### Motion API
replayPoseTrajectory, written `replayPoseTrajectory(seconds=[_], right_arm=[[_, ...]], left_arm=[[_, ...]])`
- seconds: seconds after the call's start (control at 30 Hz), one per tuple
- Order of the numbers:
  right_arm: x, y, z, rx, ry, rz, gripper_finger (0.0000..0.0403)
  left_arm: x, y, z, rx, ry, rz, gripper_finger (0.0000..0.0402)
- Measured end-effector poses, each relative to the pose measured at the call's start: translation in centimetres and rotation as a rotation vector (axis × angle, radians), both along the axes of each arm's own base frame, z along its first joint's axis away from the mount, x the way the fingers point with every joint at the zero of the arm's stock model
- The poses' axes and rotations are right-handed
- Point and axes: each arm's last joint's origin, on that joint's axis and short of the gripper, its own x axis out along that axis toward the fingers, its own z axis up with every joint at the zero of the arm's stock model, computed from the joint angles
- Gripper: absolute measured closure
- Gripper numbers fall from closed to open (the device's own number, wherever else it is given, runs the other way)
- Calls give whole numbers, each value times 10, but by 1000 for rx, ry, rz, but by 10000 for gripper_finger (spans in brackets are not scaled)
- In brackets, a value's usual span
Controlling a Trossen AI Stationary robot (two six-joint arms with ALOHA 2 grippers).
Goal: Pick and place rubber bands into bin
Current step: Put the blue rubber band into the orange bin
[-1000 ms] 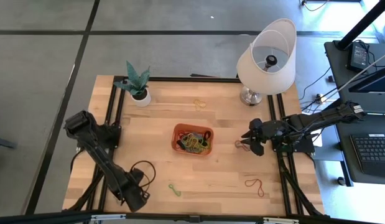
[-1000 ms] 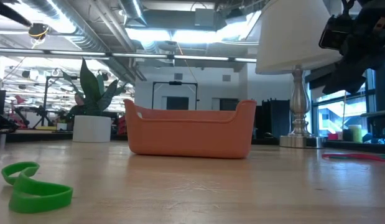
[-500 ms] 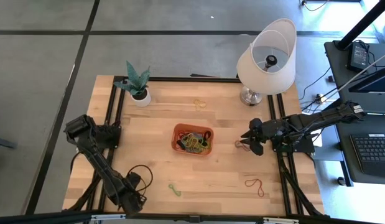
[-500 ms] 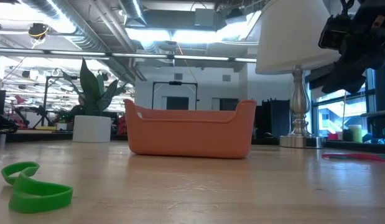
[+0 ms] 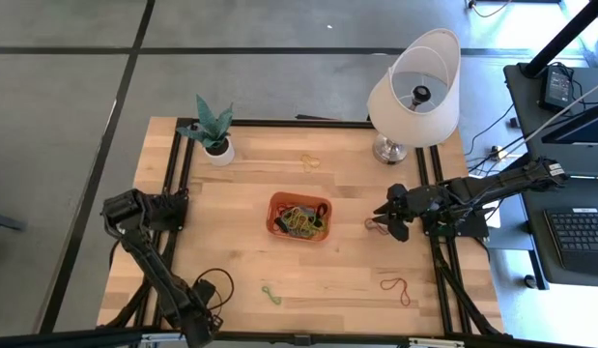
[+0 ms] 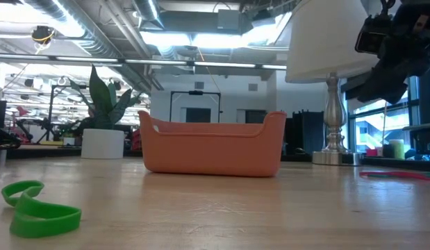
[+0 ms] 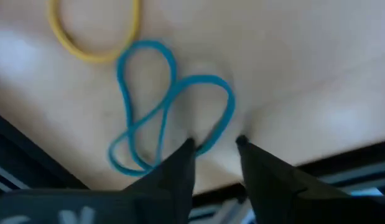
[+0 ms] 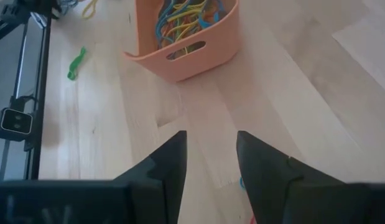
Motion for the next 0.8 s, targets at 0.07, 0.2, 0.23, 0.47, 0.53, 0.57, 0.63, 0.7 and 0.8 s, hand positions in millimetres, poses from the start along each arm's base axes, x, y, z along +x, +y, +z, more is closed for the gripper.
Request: replayPoseTrajectory(seconds=[0.07,0.2,0.23,0.47,0.53,0.57,0.63,0.7,0.8], right_arm=[[0,0,0,-4,-7,-5,260],[1,-1,1,-16,-13,-20,260],[1,-1,1,-17,-13,-21,260],[1,-1,2,-17,-21,-20,260],[1,-1,2,-17,-21,-20,260],[1,-1,2,-18,-21,-19,260],[1,-1,2,-19,-21,-18,260],[1,-1,2,-20,-21,-18,260],[1,-1,2,-21,-21,-17,260]], left_arm=[[1,-2,0,-25,8,20,306],[4,0,7,-57,-8,38,379],[6,1,9,-61,-12,42,390],[17,11,31,-83,-92,125,400],[21,12,40,-88,-142,143,399],[24,14,46,-88,-177,153,399],[29,18,54,-82,-251,161,400],[34,23,62,-58,-331,164,400],[41,31,73,-25,-445,161,399]])
